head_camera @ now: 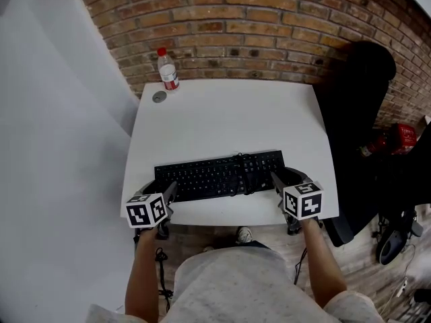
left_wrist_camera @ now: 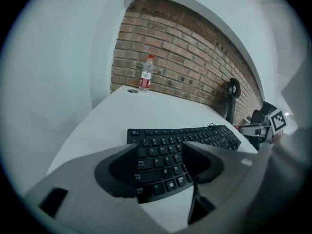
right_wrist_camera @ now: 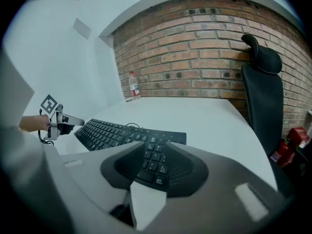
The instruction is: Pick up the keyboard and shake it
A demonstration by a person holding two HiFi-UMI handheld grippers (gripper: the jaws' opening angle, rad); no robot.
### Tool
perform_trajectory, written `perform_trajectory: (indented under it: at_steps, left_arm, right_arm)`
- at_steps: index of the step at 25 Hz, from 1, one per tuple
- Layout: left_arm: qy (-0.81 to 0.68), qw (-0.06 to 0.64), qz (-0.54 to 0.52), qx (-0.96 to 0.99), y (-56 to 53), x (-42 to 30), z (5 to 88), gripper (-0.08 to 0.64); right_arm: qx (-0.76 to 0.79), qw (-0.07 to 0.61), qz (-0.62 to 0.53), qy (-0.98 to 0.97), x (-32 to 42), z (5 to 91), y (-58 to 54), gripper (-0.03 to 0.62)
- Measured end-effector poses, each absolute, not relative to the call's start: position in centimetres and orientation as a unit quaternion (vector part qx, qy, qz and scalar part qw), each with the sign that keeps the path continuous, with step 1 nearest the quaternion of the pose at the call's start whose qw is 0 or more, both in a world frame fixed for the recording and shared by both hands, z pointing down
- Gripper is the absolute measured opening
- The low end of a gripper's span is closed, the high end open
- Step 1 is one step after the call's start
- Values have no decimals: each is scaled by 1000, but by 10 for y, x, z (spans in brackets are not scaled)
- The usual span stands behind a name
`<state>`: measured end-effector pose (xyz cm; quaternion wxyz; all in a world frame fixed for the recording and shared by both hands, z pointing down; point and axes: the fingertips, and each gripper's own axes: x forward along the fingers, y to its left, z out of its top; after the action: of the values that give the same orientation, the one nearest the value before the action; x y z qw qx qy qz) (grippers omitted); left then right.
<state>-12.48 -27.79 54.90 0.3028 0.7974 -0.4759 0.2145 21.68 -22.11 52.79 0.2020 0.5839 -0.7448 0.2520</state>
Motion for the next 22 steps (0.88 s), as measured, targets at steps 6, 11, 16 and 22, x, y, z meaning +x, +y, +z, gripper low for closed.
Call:
perform_trajectory:
  at_steps: [6,11,16,22]
  left_arm:
    - [-481,331,214,783,-289,-126,558,351]
    - [-477,348,212,779,-292,-124,557,396]
    - [-483,352,216,772,-298,-128,559,425]
    - [-478,358,223,770,-312,-126,562,446]
  right_arm:
    - [573,208,266,-747,232,541,-238,183]
    - [566,209,282,-746,239,548,-252,239]
    - [553,210,302,-748,243,555,-262,277]
    - [534,198,346,-746,241,562,-272,322]
